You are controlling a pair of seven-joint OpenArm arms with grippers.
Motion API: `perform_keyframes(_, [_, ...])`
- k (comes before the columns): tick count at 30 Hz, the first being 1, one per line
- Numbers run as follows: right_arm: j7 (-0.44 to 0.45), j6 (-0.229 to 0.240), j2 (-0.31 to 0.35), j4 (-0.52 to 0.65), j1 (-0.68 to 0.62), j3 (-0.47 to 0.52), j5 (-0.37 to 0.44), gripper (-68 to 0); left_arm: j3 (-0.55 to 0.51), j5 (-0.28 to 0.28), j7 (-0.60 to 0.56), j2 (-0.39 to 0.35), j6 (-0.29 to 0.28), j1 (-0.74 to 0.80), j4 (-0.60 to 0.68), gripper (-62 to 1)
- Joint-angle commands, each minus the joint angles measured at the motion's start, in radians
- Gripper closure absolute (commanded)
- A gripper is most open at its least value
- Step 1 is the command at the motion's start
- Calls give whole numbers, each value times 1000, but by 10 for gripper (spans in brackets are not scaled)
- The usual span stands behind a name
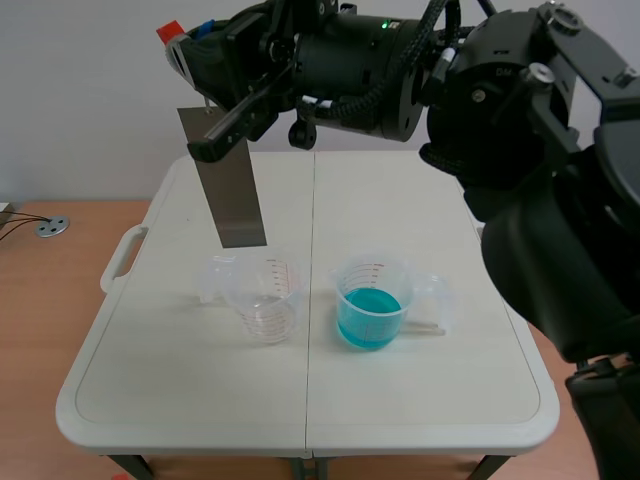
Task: Hold the metal plate by the orange handle, dip it into the blue solution, take it out and point at it, then put the plate back in the beaker on the left.
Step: 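Put the plate into the left beaker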
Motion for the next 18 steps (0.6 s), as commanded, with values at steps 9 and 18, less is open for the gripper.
perform_keyframes(9, [18, -4, -19, -37, 26, -11, -19, -11, -3, -5, -7, 2, -10, 8, 6, -28])
perform_keyframes(18, [10, -4, -19, -50, 26, -11, -19, -11, -3, -5, -7, 2, -10, 8, 6, -28])
